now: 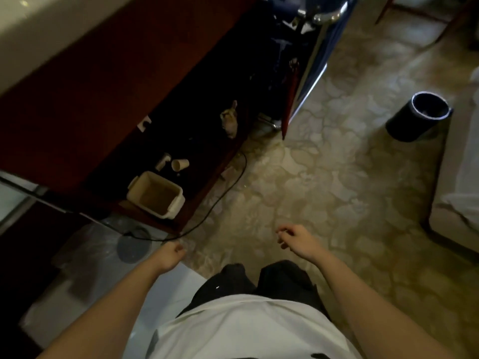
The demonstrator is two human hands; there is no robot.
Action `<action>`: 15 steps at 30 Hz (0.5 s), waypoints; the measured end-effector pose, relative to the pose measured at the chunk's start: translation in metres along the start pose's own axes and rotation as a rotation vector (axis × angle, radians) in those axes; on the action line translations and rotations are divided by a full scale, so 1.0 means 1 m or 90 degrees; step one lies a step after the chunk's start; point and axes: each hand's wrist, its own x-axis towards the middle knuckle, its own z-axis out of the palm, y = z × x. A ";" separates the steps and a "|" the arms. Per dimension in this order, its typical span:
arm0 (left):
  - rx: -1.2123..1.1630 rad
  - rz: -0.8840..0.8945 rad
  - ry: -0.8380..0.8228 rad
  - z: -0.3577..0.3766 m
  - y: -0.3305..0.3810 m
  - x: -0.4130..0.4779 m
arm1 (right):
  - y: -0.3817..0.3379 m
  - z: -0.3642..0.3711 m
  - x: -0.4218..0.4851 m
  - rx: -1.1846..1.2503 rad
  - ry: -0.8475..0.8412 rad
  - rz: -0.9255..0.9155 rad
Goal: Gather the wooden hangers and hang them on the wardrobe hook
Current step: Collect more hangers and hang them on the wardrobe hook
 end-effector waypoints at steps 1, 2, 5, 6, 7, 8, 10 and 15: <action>-0.002 0.004 0.000 -0.005 0.016 0.010 | -0.011 -0.014 0.012 -0.006 -0.011 -0.009; 0.002 0.011 -0.002 -0.010 0.035 0.019 | -0.020 -0.029 0.025 -0.011 -0.018 -0.015; 0.011 0.047 -0.006 -0.024 0.101 0.045 | -0.046 -0.078 0.064 -0.047 -0.032 -0.075; 0.007 0.063 0.000 -0.029 0.126 0.053 | -0.057 -0.097 0.075 -0.071 -0.038 -0.100; 0.006 0.081 0.010 -0.036 0.148 0.057 | -0.066 -0.113 0.084 -0.092 -0.040 -0.125; -0.003 0.099 0.034 -0.043 0.175 0.062 | -0.078 -0.135 0.094 -0.122 -0.040 -0.152; -0.038 0.121 0.071 -0.056 0.222 0.066 | -0.103 -0.173 0.110 -0.154 -0.043 -0.197; -0.100 0.167 0.159 -0.091 0.319 0.066 | -0.171 -0.255 0.142 -0.213 -0.053 -0.358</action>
